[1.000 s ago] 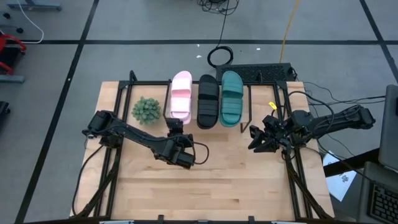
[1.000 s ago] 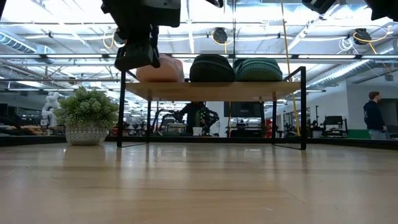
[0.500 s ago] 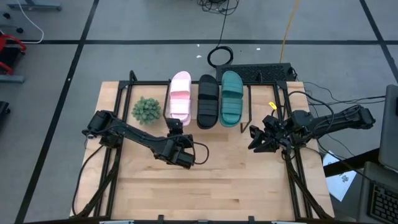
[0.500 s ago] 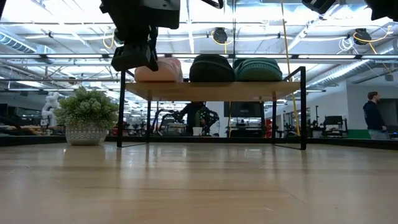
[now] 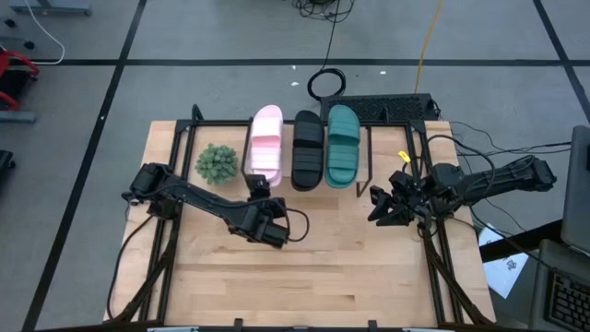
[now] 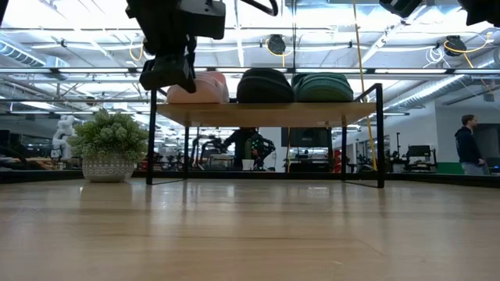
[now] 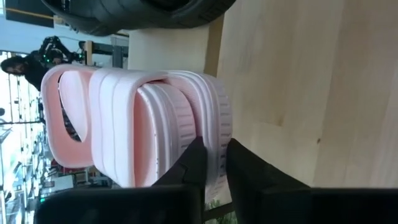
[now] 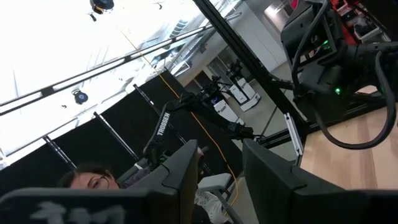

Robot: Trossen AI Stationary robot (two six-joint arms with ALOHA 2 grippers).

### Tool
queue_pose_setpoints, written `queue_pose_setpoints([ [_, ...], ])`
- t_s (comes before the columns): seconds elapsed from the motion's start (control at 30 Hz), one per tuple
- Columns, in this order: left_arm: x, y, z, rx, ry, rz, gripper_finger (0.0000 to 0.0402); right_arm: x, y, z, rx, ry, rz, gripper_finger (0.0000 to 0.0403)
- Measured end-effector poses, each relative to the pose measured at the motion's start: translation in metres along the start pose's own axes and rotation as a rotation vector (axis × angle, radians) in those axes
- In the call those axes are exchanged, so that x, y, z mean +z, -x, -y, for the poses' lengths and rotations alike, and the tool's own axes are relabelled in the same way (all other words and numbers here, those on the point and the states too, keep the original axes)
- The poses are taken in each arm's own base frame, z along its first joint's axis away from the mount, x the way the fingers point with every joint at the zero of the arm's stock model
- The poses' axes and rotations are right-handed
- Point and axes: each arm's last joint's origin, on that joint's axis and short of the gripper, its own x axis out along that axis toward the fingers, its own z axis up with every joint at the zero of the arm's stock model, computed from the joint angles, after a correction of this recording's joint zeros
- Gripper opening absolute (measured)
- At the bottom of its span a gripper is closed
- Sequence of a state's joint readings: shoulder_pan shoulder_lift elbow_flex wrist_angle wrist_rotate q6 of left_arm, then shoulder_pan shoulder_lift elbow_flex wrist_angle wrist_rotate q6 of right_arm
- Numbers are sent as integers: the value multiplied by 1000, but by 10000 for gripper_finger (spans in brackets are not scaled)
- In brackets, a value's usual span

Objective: Pick and place slides into the shelf
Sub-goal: Put the pink slippers on the shelf

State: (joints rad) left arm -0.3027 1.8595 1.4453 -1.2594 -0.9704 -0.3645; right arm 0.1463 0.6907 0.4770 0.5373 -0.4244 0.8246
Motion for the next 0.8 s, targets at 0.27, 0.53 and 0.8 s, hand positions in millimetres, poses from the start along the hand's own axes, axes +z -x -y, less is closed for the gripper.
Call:
queue_pose_setpoints([
  [0.27, -6, 0, -3, 26, 22, -34, 82, 0, 0, 0, 1, 0, 0, 118],
  [0.53, -6, 0, -3, 33, 44, -30, 85, 0, 0, 0, 1, 0, 0, 118],
  [0.8, -5, 0, -3, 31, 53, -28, 85, 0, 0, 0, 3, 2, 2, 118],
])
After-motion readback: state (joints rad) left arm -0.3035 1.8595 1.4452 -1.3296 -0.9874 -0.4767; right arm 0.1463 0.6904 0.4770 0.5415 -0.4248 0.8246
